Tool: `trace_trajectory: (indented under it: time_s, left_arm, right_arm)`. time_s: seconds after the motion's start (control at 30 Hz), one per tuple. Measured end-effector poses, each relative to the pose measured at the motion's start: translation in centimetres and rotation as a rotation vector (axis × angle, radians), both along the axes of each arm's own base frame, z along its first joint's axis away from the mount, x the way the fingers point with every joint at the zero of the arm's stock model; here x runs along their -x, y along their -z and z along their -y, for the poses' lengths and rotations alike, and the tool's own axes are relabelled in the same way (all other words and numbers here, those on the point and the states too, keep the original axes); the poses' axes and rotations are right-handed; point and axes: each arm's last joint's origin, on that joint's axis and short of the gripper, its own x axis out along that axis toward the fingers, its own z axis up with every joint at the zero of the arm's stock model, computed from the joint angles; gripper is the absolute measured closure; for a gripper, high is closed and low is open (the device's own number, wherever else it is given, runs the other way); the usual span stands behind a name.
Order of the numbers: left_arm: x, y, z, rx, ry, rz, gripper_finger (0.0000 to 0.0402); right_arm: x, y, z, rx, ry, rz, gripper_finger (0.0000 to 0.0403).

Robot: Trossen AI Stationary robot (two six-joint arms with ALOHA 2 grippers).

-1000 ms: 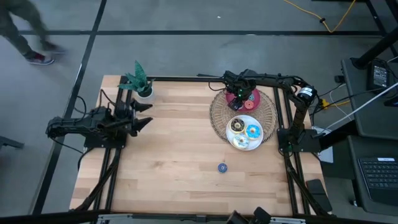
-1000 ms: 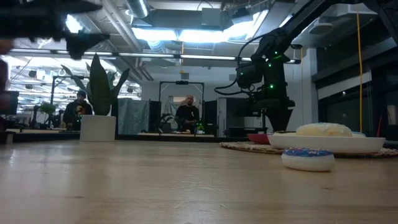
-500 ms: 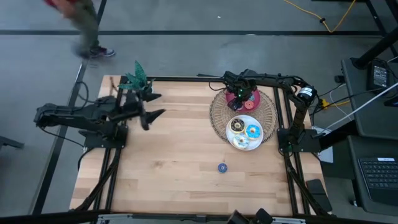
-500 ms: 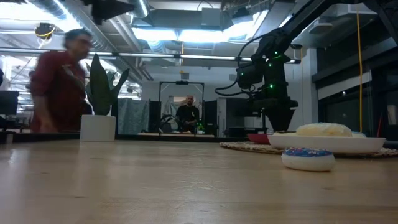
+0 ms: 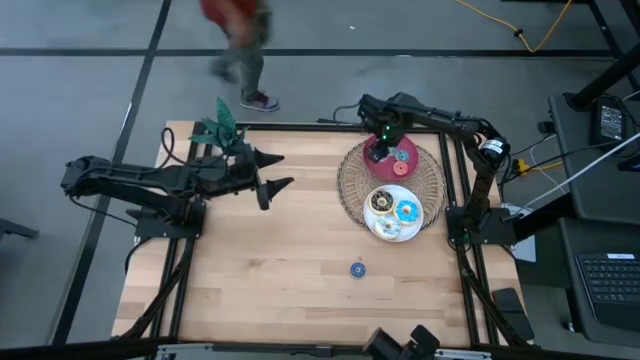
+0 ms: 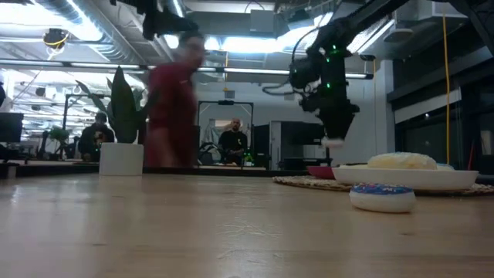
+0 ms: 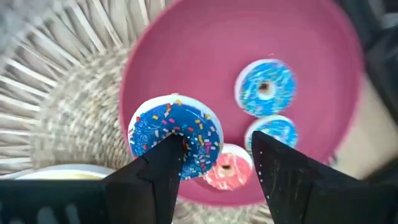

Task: Pick & Place donuts
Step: Put the right small dark blue donut on the red plate

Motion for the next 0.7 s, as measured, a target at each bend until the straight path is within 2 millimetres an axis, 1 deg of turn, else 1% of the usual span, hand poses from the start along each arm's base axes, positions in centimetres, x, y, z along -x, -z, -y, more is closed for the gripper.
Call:
trace_trajectory:
  time_s: [0.1,0.2,0.3,0.4,0.53,0.7]
  left_arm:
    - [-0.4,0.4,-0.2,0.088,-0.042,0.019,0.0050]
    - [-1.0,1.0,-0.8,0.217,-0.095,0.053,0.0050]
    - [-1.8,1.5,-1.6,0.360,-0.135,0.116,0.0050]
    - [-2.7,1.8,-2.6,0.480,-0.124,0.185,0.0050]
    - [-3.9,2.3,-4.2,0.626,-0.090,0.282,0.0050]
    - [-5.0,3.2,-5.8,0.766,-0.084,0.344,0.0050]
  right_arm:
    - [-0.2,-2.4,0.2,0.003,0.000,0.004,0.0211]
    - [-0.4,-5.0,0.2,0.017,-0.001,0.024,0.0211]
    - [-0.7,-7.5,-0.1,0.037,-0.012,0.050,0.0211]
    - [-1.2,-9.7,-0.7,0.060,-0.028,0.101,0.0211]
    - [-2.0,-12.1,-1.8,0.064,-0.049,0.193,0.0211]
    - [-2.9,-14.0,-3.4,0.086,-0.100,0.251,0.0211]
